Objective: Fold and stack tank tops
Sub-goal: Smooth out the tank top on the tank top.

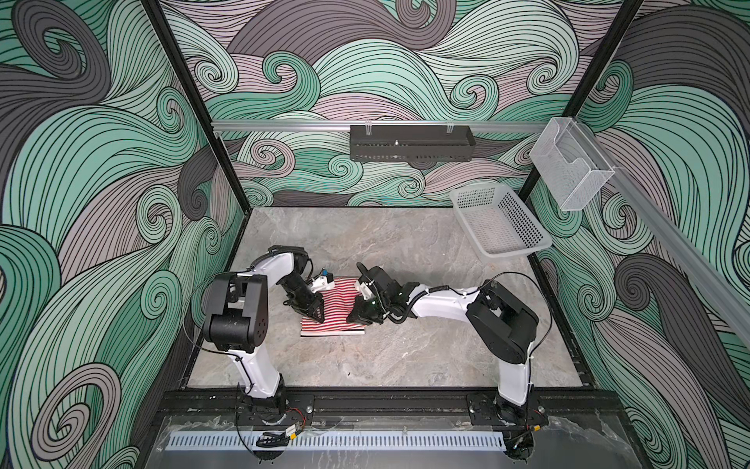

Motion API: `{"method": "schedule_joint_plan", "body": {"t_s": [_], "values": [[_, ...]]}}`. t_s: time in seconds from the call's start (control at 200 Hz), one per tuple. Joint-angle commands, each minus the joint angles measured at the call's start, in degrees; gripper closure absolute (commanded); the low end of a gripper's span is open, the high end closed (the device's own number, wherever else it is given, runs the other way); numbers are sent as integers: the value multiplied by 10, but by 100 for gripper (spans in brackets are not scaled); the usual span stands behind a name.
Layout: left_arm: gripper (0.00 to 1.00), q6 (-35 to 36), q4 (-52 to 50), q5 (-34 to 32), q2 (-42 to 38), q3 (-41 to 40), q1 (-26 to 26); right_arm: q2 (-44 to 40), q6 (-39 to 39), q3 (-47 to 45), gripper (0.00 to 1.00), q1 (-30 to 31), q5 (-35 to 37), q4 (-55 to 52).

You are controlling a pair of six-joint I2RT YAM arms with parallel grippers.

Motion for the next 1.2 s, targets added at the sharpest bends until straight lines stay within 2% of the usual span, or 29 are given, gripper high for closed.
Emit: {"method": "schedule_joint_plan", "body": {"t_s": [0.0,0.215,0.35,0.57,0.796,1.016,1.196], "values": [[66,4,31,-65,17,-14,-11,11,-7,-5,100,-2,-10,-34],[66,-9,60,-144,26,-22,-13,-25,-26,5,99,-29,-11,-50],[62,-11,54,-130,12,-12,-12,-21,-10,29,98,-54,-14,-11],[60,-23,58,-135,10,-4,-13,43,9,84,98,-84,-20,20],[59,-36,68,-146,11,-4,-12,71,23,49,96,-95,-56,55],[58,-42,71,-172,8,1,-11,38,-14,-26,96,-115,-14,24],[57,-46,52,-172,-20,19,-8,-28,-44,-53,93,-116,9,-8]]}}
